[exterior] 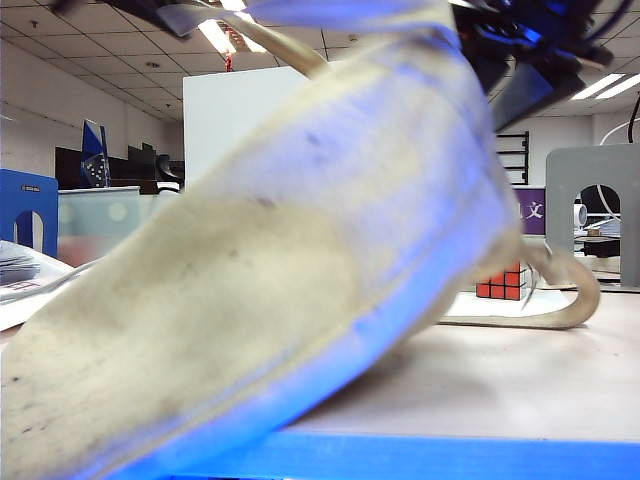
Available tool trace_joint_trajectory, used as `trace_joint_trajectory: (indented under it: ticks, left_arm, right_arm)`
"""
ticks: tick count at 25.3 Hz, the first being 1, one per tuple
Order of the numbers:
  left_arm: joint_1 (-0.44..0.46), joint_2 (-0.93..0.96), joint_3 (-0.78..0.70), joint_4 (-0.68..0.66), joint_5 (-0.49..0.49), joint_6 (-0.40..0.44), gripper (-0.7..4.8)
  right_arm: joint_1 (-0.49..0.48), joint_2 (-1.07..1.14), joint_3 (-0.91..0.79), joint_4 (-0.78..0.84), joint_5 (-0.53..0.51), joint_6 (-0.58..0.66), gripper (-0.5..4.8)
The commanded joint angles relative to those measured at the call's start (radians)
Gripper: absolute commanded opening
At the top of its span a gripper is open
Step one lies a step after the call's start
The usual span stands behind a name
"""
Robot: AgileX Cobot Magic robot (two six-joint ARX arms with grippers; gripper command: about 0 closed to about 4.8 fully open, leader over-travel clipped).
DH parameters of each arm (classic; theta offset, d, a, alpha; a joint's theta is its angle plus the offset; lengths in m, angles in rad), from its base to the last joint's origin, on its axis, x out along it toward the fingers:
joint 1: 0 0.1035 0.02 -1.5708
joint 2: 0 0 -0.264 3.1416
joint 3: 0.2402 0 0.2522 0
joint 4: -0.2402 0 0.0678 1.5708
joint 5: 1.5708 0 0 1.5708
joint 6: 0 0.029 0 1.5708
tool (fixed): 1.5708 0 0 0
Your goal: Take the glasses case out of the canvas bag and put it on the table.
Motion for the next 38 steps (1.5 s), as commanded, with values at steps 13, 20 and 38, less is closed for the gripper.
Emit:
trace_joint_trajectory:
  ticks: [13,20,38]
  left_arm:
    - [-0.134,-0.127,0.029,0.137,0.563,-0.13,-0.01]
    - [-0.14,-0.193,0.029,0.358,0.645,-0.365,-0.01]
    - [-0.589,-0.136,0.025,0.155,0.669,-0.315,-0.01]
  right_arm:
    - [0.028,0.054,-0.137,0.014,-0.182,-0.044,2.12]
    - [0.098,0.053,-0.137,0.023,-0.289,-0.055,2.12]
    - [0.272,0.082,-0.136,0.155,-0.231,-0.092,2.11]
